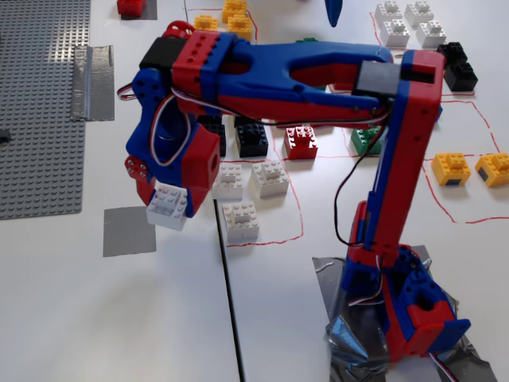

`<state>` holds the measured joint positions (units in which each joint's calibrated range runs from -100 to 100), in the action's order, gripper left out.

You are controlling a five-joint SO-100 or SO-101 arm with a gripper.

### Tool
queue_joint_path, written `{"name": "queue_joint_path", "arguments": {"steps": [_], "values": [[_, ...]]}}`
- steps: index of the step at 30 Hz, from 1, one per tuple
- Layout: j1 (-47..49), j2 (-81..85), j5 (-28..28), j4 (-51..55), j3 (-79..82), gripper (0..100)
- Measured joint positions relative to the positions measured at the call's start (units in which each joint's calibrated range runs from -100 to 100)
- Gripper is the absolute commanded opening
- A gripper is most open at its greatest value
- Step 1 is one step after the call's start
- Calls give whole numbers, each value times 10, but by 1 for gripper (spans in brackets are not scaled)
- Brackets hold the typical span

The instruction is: Grab the block and put it in the grey marker

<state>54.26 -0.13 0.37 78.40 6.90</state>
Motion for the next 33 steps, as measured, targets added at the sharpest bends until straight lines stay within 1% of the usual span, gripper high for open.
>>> {"name": "queue_joint_path", "arguments": {"steps": [9,29,30,31,32,33], "values": [[0,-63,-16,-15,-77,0],[-7,-141,-18,-68,-87,0],[-7,-145,-18,-71,-90,0],[-7,-149,-18,-71,-91,6],[-7,-149,-18,-70,-91,9],[-7,-149,-18,-68,-91,9]]}}
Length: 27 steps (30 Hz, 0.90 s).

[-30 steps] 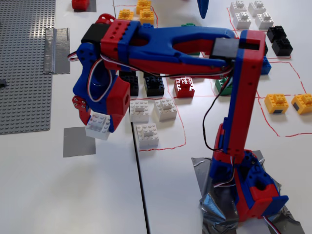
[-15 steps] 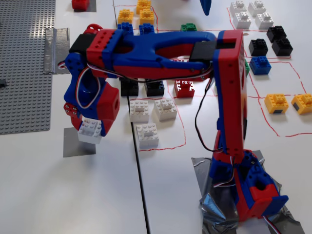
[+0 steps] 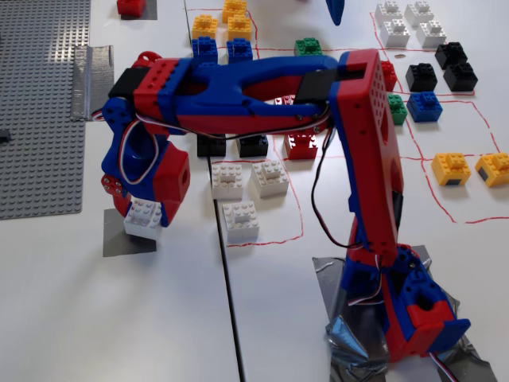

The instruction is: Grab the block and put it in the grey marker

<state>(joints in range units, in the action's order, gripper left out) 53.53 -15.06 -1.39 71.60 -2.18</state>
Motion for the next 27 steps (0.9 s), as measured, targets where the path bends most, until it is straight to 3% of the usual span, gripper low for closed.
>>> {"name": "queue_joint_path", "arguments": {"steps": [13,27], "values": [[15,-29,0,-15,-11,24],[40,-38,15,23,-89,30]]}}
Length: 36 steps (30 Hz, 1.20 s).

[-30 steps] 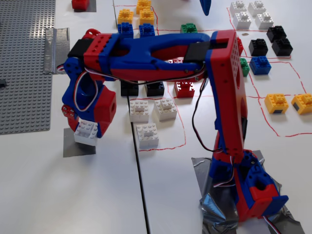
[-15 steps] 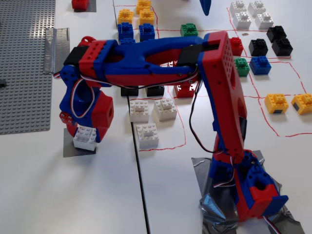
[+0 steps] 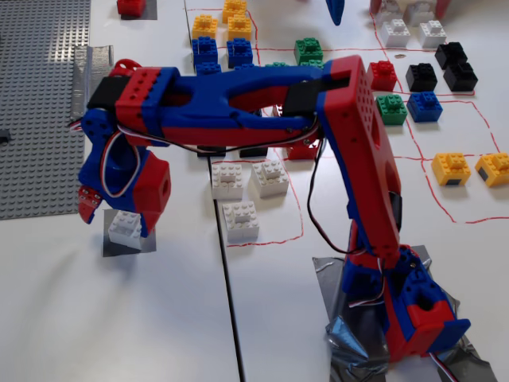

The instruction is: Grab the block and put it in the grey marker

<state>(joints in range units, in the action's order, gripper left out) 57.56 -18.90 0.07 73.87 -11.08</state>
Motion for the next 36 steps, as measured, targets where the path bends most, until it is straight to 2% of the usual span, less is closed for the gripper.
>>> {"name": "queue_joint_path", "arguments": {"steps": [10,16,21,26,36], "values": [[13,0,7,83,-100,33],[15,0,11,101,-145,23],[15,8,9,113,-148,8],[10,63,2,116,-148,1],[-49,121,-10,146,-148,0]]}}
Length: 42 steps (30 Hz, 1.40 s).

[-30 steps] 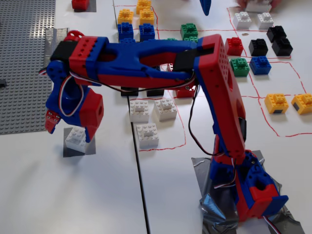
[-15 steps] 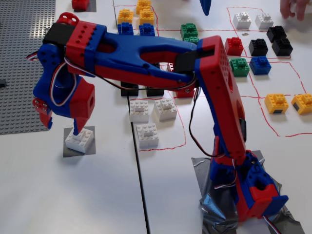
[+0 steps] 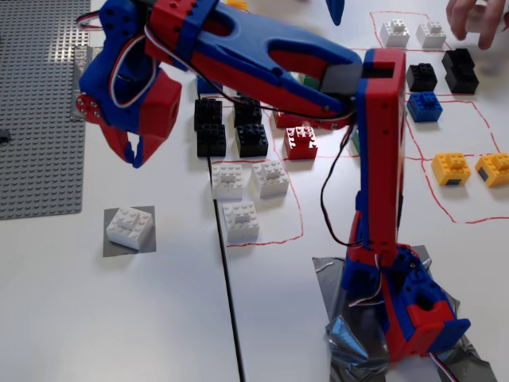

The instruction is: Grab the block and put it in the grey marker

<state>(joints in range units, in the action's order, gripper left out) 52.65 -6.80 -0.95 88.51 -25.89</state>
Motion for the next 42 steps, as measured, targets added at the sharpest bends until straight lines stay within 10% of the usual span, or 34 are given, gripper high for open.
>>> {"name": "queue_joint_path", "arguments": {"steps": [42], "values": [[-525,217,11,14,199,0]]}}
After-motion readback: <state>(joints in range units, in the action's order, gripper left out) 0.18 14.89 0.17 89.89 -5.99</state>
